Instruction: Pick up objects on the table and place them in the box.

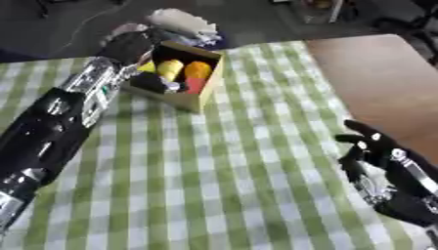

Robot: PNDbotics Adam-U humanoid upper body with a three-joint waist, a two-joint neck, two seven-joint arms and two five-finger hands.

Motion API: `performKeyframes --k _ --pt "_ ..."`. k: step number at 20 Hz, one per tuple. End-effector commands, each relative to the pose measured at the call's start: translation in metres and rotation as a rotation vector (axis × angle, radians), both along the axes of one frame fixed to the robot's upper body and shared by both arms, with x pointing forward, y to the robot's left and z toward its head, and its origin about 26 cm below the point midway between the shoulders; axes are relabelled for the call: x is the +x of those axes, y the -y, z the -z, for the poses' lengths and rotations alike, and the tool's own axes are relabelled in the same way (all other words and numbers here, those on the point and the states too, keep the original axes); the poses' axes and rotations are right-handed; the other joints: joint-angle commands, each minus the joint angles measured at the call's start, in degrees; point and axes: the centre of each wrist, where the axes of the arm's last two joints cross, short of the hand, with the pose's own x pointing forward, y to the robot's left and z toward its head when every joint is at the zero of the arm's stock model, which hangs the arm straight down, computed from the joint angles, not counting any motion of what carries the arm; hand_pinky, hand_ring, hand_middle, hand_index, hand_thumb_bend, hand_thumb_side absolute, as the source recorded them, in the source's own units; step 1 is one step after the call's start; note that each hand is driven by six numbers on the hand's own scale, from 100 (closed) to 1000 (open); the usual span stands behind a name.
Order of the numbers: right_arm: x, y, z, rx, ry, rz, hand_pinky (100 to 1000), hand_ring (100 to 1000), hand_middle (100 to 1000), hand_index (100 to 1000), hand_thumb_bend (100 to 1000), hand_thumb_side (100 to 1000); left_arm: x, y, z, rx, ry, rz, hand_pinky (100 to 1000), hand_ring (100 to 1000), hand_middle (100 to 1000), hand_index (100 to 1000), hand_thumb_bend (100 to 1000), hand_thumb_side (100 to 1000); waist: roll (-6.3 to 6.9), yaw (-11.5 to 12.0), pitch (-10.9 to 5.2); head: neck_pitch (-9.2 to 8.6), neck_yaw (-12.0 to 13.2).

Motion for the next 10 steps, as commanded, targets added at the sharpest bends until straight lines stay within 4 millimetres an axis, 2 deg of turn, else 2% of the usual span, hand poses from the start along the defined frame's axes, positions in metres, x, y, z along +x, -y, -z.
performKeyframes --k 1,2,4,5,7,8,10 --pt "0.002 0.005 -0.008 -0.001 0.026 0.012 701 912 476 984 100 470 -0.013 -0.006 -0.028 -0.049 0.069 0.038 838 851 935 977 473 778 -0.46 0.5 -0.3 -0.79 -0.7" --pt "0.002 0.006 -0.008 -0.003 0.027 0.017 701 912 476 984 100 470 -0.018 -0.005 -0.033 -0.079 0.082 0.063 833 844 929 974 405 758 -0.4 0.85 -0.35 -0.74 -0.94" --pt "0.003 0.009 -0.008 -0.007 0.03 0.029 701 912 476 984 100 470 -0.033 -0.001 -0.045 -0.128 0.114 0.119 825 831 915 965 309 670 -0.27 1.59 -0.46 -0.74 -1.45" --pt "0.003 0.011 -0.008 -0.009 0.031 0.037 701 912 476 984 100 470 -0.042 0.0 -0.051 -0.148 0.133 0.147 820 824 907 961 278 655 -0.2 2.09 -0.53 -0.7 -1.69" --pt "0.003 0.014 -0.008 -0.014 0.033 0.052 701 912 476 984 100 470 -0.062 0.003 -0.062 -0.185 0.172 0.195 802 796 879 942 144 499 -0.07 3.03 -0.69 -0.69 -2.16" --pt "0.003 0.016 -0.007 -0.015 0.034 0.059 701 912 476 984 100 470 -0.073 0.004 -0.066 -0.206 0.195 0.215 801 793 875 939 134 485 -0.02 3.48 -0.77 -0.71 -2.4" --pt "0.003 0.02 -0.007 -0.018 0.035 0.075 701 912 478 984 100 470 -0.095 0.006 -0.07 -0.256 0.233 0.246 781 757 828 915 100 378 0.08 4.4 -0.95 -0.73 -2.86"
